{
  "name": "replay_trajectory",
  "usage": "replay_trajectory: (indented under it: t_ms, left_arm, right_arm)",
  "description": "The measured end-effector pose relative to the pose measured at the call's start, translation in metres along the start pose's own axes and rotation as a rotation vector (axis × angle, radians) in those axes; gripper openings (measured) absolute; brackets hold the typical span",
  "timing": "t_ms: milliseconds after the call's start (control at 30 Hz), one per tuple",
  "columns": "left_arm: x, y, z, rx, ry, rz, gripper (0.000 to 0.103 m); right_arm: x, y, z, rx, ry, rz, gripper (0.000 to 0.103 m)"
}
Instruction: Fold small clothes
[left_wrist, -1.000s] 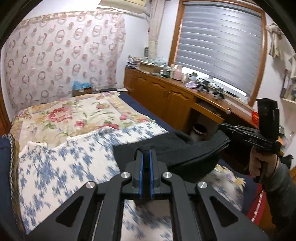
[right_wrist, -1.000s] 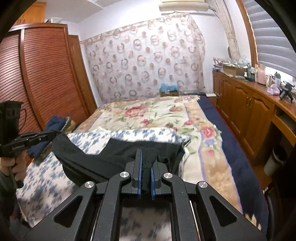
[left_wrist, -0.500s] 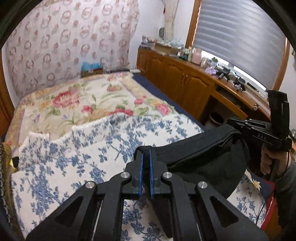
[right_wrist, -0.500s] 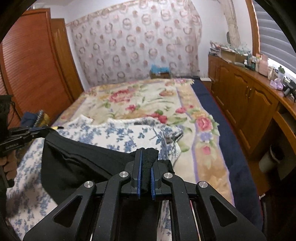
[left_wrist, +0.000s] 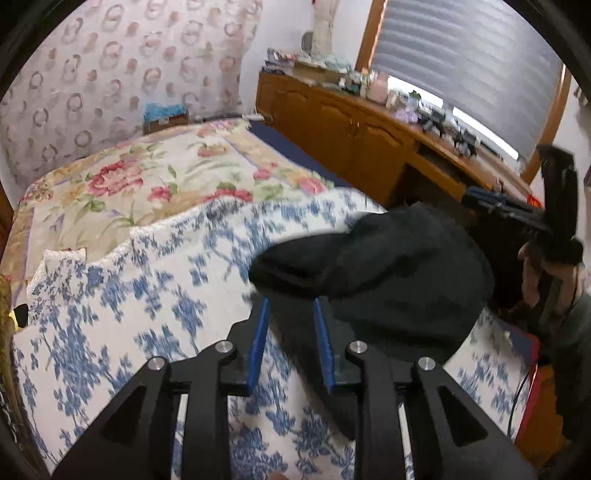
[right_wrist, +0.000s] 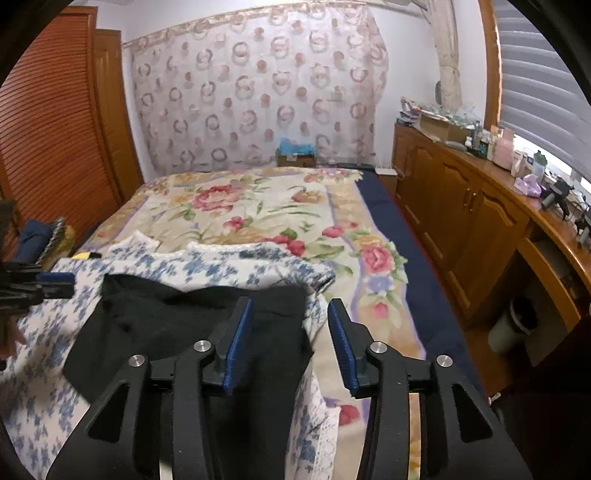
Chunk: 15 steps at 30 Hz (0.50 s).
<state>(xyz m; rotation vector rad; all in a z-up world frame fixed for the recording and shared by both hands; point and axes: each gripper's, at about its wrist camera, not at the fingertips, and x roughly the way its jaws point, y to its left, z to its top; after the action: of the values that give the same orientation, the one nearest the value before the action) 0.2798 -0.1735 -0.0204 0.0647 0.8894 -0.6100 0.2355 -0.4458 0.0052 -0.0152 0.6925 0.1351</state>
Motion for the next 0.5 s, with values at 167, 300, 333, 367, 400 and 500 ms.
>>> replay_trajectory:
  t_ms: [167, 300, 333, 367, 400, 500]
  left_arm:
    - [0.025, 0.0, -0.004, -0.01, 0.062, 0.015, 0.025]
    - [0.039, -0.002, -0.004, -0.017, 0.082, 0.011, 0.026]
    - [0.042, -0.001, -0.003, -0.019, 0.088, 0.011, 0.027]
    - [0.045, -0.001, -0.003, -0.022, 0.094, 0.013, 0.027]
    - [0.048, -0.001, -0.002, -0.027, 0.101, 0.013, 0.028]
    - [0.057, 0.002, -0.003, -0.054, 0.117, 0.004, 0.029]
  right_arm:
    - [0.014, 0.013, -0.02, -0.006, 0.082, 0.034, 0.053]
    - [0.03, 0.011, -0.03, 0.023, 0.141, 0.029, 0.054]
    - [0.033, 0.011, -0.032, 0.026, 0.155, 0.025, 0.054]
    - [0.036, 0.01, -0.034, 0.029, 0.167, 0.02, 0.054]
    - [0.04, 0.009, -0.035, 0.033, 0.179, 0.023, 0.055]
    - [0.056, 0.007, -0.045, 0.053, 0.236, 0.074, 0.056]
